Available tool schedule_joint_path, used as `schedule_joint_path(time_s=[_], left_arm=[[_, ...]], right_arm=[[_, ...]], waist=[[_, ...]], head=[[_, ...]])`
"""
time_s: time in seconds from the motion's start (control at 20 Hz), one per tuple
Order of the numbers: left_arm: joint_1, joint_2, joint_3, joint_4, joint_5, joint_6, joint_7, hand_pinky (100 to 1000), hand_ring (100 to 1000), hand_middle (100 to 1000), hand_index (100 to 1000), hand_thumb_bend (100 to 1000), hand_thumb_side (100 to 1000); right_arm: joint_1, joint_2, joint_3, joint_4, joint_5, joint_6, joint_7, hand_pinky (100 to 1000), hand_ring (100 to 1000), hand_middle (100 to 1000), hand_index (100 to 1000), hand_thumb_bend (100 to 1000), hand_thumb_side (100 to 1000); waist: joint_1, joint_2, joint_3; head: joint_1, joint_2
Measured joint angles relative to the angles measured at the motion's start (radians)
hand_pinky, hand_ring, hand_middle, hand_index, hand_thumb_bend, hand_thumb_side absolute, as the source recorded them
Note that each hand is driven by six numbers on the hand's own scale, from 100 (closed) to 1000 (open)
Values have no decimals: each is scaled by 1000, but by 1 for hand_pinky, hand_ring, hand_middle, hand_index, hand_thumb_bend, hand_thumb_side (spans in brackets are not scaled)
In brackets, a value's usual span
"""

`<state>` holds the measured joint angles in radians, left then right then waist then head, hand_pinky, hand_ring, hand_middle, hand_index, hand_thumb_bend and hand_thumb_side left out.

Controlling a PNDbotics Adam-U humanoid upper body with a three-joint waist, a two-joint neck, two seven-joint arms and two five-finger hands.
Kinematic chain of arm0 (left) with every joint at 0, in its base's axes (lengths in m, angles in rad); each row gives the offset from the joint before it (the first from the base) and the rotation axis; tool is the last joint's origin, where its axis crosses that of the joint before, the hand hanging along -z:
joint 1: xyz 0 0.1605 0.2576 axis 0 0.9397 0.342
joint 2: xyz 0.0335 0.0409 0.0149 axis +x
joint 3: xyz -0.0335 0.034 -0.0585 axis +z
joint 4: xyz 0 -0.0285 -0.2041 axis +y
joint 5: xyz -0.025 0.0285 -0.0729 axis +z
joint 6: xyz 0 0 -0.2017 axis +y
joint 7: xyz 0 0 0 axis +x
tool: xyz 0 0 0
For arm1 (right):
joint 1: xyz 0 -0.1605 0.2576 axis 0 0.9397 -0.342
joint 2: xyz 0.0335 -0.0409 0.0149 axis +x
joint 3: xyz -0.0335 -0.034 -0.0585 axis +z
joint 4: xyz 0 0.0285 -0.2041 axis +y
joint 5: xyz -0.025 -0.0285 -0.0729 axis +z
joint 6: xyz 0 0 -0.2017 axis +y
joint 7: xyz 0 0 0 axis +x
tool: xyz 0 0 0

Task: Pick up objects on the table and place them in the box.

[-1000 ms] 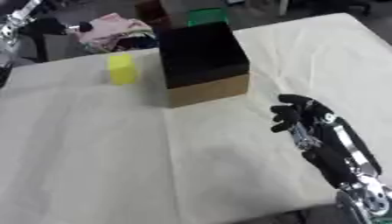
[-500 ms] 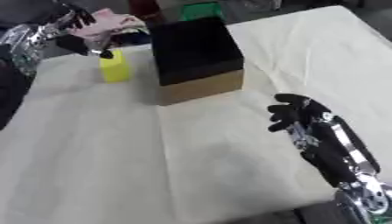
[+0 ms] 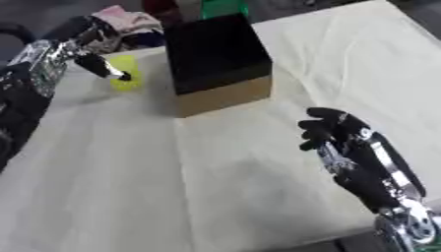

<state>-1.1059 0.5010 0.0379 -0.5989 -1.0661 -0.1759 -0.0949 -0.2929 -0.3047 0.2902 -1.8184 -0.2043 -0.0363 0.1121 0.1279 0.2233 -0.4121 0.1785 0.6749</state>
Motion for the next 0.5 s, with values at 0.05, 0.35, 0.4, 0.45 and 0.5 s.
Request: schedule_joint_path(time_s=[0.05,0.35,0.4,0.45,0.5], left_arm=[[2,0,0,0,0,1,1,730,708,684,789,746,316],[13,0,2,0,0,20,38,725,700,679,788,688,272],[15,0,3,0,0,23,45,725,699,679,787,674,265],[16,0,3,0,0,25,51,722,694,674,784,667,256],[16,0,3,0,0,27,55,720,682,662,781,660,257]], right_arm=[[-2,0,0,1,0,0,0,629,816,543,811,126,433],[-7,0,0,2,3,-1,0,629,816,543,811,126,440],[-7,0,0,2,4,-1,0,628,816,543,811,126,442],[-7,0,0,2,5,-1,0,628,816,543,810,126,443],[-7,0,0,2,7,-1,0,628,816,543,810,126,444]], waist=[[1,3,0],[9,19,-1],[11,23,-1],[12,26,-1],[13,27,-2]], head=[[-1,0],[-4,-8],[-4,-9],[-5,-9],[-5,-9]])
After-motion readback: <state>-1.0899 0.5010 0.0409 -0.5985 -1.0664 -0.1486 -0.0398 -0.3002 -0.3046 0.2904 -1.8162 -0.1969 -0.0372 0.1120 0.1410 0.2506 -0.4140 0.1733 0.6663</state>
